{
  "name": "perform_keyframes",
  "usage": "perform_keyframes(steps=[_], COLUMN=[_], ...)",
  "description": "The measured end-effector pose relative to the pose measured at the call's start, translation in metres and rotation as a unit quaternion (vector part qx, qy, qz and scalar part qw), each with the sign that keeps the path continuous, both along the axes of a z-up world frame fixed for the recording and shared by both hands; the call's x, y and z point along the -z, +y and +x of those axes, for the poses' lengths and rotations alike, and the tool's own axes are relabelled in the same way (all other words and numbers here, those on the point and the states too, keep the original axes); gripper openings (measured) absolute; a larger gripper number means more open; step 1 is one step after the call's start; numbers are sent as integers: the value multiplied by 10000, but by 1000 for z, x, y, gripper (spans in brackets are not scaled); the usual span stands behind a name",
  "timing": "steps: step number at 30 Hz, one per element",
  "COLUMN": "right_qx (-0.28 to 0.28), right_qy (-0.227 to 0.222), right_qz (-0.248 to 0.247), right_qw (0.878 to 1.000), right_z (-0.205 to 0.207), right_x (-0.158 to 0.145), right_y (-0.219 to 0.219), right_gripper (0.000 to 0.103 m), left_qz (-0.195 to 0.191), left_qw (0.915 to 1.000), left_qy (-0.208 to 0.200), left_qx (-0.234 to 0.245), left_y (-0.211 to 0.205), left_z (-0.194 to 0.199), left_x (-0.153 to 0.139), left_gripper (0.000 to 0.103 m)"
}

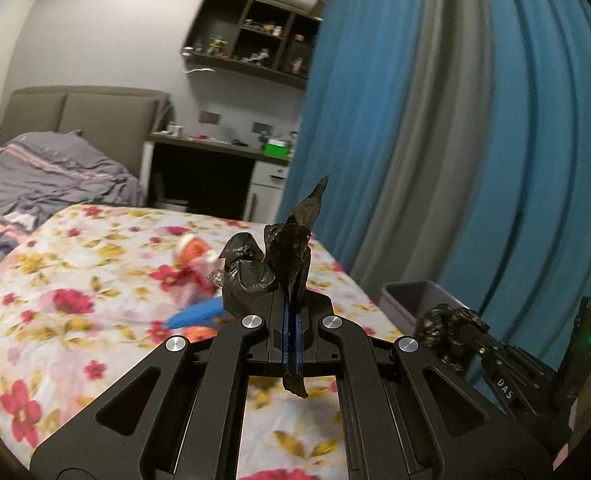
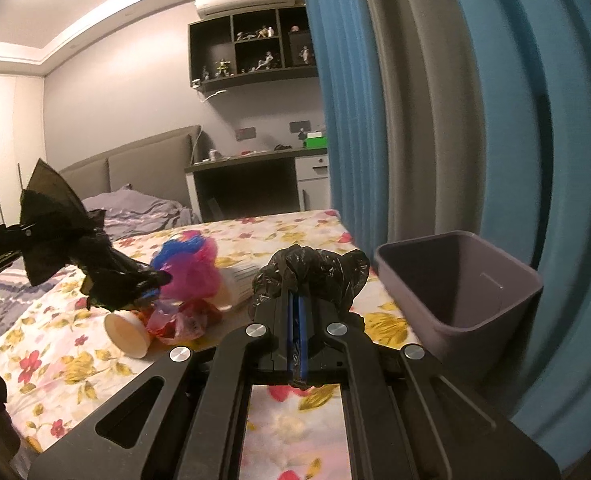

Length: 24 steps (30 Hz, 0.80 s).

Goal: Collect trash
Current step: 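Carry both black bags over the grey bin and open both tools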

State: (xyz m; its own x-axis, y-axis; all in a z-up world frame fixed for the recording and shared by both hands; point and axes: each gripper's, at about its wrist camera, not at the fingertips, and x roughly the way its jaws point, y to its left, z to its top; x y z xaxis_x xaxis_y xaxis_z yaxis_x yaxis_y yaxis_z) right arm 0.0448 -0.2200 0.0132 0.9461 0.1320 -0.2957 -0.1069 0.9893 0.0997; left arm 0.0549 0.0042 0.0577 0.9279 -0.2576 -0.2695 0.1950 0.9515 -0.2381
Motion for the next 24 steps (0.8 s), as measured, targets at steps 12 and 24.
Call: perform_keyframes(steps=[12,24], right_qx=[728,1363], right_qy=[-245,-389], right_qz=[-64,-91], right_qw=[9970,9899], right_z=[17,51], right_x=[-17,-23], right_y=[-62,-121], right_gripper=[3,3], left_qz=[99,78], left_qw=[9943,9817], left_qy=[-43,-227], left_qx=[1060,1888], left_y=[-95,-197], left_z=[55,114], left_x=[-3,3], left_gripper=[1,1])
